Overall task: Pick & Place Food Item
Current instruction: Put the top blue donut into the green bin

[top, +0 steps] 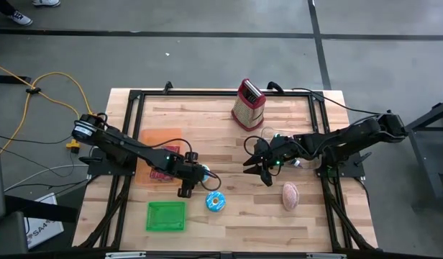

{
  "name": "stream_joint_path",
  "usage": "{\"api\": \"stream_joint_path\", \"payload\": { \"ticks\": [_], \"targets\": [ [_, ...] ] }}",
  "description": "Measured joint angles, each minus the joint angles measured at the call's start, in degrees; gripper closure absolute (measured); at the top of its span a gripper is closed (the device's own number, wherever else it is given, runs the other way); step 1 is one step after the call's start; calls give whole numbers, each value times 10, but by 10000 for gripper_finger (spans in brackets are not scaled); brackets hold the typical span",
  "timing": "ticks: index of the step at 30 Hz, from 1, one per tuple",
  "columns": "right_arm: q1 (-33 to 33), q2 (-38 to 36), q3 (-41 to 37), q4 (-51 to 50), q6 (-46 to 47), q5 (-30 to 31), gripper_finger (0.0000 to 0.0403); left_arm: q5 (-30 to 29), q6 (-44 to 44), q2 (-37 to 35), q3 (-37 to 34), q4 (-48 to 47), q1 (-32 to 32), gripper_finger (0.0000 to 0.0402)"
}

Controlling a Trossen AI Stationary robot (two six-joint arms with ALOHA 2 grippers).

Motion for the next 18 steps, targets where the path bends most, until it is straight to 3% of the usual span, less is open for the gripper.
{"api": "stream_joint_path", "payload": {
  "ticks": [18],
  "targets": [
    [0, 0, 0, 2, 0, 0, 264, 5, 21, 41, 0, 32, 0, 195]
  ]
}}
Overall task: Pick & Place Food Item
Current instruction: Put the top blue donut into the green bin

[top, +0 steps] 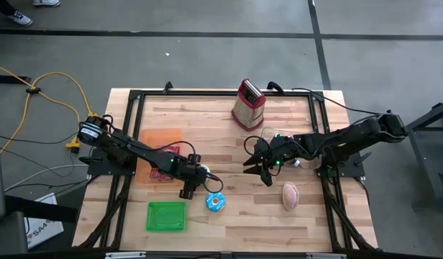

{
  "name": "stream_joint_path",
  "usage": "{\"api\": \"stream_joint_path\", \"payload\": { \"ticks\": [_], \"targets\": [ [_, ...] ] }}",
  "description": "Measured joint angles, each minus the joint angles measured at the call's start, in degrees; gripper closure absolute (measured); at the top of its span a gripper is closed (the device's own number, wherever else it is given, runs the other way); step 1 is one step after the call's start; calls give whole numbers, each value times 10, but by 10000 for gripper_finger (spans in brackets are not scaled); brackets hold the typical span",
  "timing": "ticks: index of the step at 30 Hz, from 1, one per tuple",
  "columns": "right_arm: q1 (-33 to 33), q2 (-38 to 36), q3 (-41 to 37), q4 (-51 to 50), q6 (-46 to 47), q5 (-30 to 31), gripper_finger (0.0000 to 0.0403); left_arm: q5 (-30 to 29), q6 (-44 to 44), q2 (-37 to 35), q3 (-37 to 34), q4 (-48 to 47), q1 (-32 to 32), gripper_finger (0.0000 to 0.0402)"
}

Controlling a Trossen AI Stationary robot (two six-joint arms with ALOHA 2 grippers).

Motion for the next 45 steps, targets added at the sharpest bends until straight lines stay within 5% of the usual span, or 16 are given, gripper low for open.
{"api": "stream_joint_path", "payload": {
  "ticks": [10, 20, 30, 45],
  "targets": [
    [0, 0, 0, 0, 0, 0, 264, 2, 0, 1, 0, -3, 0, 198],
    [0, 0, 0, 0, 0, 0, 264, 2, -4, 1, 0, -3, 0, 263],
    [0, 0, 0, 0, 0, 0, 264, 3, -2, -5, 1, -6, 3, 268],
    [0, 0, 0, 0, 0, 0, 264, -19, 16, -109, 51, -103, -2, 268]
  ]
}}
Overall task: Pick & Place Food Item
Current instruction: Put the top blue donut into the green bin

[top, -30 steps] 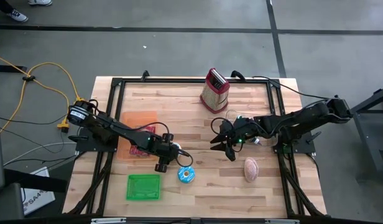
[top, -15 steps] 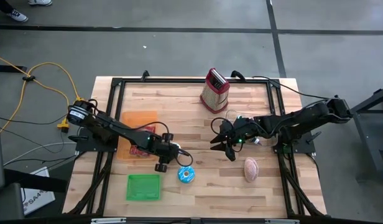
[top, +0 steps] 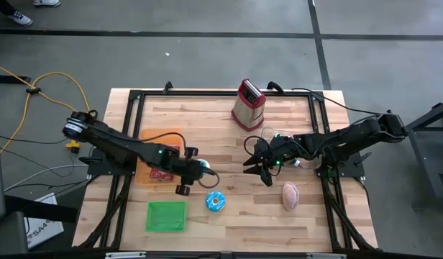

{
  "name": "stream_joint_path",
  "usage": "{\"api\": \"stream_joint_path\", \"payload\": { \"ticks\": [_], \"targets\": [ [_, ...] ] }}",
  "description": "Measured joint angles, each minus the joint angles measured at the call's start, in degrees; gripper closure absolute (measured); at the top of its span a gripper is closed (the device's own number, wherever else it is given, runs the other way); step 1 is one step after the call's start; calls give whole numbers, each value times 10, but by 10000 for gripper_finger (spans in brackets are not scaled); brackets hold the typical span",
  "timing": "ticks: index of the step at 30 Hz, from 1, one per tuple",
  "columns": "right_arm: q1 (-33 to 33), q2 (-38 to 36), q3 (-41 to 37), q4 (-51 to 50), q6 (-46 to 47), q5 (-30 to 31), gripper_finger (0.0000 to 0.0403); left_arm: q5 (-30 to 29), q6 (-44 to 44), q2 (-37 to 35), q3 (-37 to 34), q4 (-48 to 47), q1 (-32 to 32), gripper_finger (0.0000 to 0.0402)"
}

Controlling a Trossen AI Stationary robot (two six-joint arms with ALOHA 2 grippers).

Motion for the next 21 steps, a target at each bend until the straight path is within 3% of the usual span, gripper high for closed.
{"api": "stream_joint_path", "payload": {
  "ticks": [9, 21],
  "targets": [
    [0, 0, 0, 0, 0, 0, 264, -2, -71, -48, 7, -75, -54, 268],
    [0, 0, 0, 0, 0, 0, 264, -15, -109, -66, 6, -89, -120, 268]
  ]
}}
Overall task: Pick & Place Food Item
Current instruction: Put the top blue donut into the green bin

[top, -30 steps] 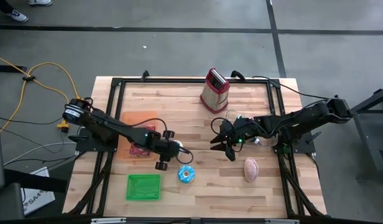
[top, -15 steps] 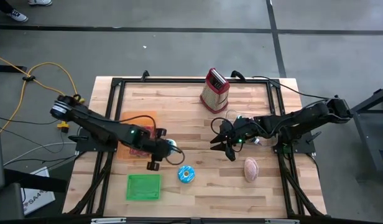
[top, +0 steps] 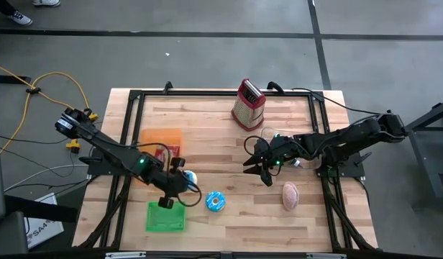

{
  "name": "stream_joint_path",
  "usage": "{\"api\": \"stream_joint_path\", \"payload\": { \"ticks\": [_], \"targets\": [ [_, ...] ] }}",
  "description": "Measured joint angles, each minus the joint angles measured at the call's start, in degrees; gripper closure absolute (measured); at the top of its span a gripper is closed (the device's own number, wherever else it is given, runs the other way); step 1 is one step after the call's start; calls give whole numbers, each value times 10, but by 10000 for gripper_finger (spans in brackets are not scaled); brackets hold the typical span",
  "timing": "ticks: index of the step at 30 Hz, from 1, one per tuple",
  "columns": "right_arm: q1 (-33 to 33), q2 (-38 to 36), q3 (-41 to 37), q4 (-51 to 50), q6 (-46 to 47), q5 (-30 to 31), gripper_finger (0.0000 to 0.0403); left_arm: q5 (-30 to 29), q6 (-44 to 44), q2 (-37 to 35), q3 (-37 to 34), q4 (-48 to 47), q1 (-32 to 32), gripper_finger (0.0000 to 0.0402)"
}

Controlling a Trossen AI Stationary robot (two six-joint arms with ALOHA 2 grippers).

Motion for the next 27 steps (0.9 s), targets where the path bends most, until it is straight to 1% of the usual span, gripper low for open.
{"api": "stream_joint_path", "payload": {
  "ticks": [5, 9, 15, 21, 27],
  "targets": [
    [0, 0, 0, 0, 0, 0, 264, -1, -6, 0, 0, 0, -4, 268],
    [0, 0, 0, 0, 0, 0, 264, 8, -6, 0, 0, 2, -25, 268],
    [0, 0, 0, 0, 0, 0, 264, 10, -16, 0, 0, 1, -80, 268],
    [0, 0, 0, 0, 0, 0, 264, 10, -51, 0, 0, -17, -136, 268],
    [0, 0, 0, 0, 0, 0, 264, -20, -83, 1, 0, -28, -193, 268]
  ]
}}
